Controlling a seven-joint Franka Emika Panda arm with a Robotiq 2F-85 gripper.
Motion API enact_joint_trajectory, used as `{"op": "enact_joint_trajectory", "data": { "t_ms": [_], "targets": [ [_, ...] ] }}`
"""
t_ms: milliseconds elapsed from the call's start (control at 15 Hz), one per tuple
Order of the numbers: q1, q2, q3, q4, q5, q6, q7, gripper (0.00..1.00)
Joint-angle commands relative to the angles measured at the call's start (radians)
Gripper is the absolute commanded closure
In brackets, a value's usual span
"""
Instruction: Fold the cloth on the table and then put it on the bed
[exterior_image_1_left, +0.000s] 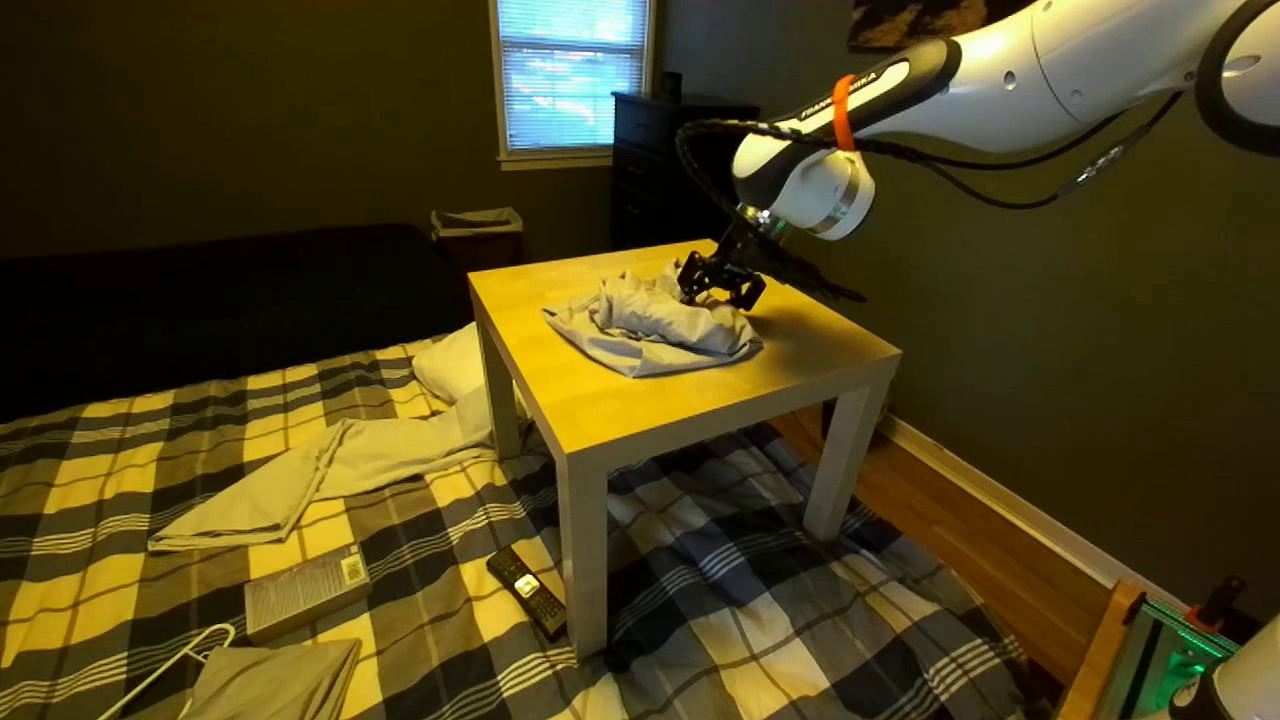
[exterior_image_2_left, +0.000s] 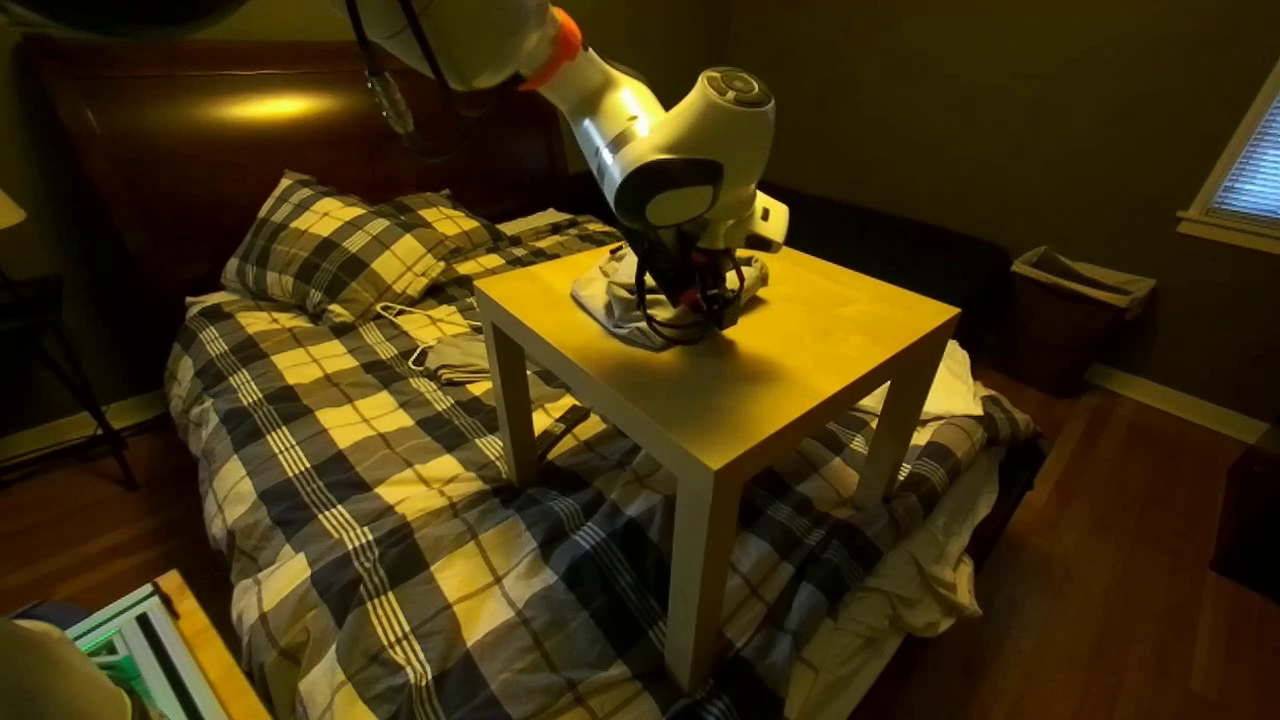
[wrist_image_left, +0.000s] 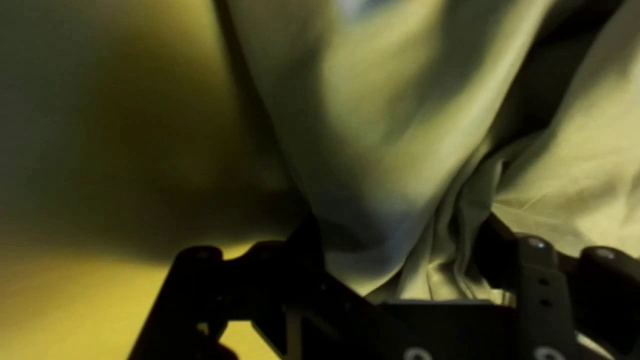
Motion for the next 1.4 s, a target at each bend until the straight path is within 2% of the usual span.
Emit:
{"op": "enact_joint_trajectory", "data": {
  "t_ms": [0, 200, 333, 400, 600, 800, 1000, 1267, 1333],
  "targets": [
    [0.031, -0.03, -0.019, -0.056, -0.214, -0.006, 0.166, 0.58],
    [0.026, -0.051, -0.004, -0.052, -0.291, -0.033, 0.209, 0.8],
    [0.017, -0.076, 0.009, -0.051, -0.3, -0.057, 0.205, 0.95],
    [0.009, -0.096, 0.021, -0.049, -0.283, -0.083, 0.191, 1.0],
    [-0.011, -0.157, 0.06, -0.041, -0.213, -0.161, 0.14, 0.98],
    [-0.022, -0.232, 0.117, -0.017, -0.068, -0.251, 0.016, 0.98],
    [0.009, -0.268, 0.154, 0.025, 0.051, -0.311, -0.074, 0.98],
    [0.07, -0.252, 0.215, 0.078, 0.207, -0.358, -0.158, 0.98],
    [0.061, -0.271, 0.185, 0.059, 0.143, -0.326, -0.111, 0.92]
  ]
}}
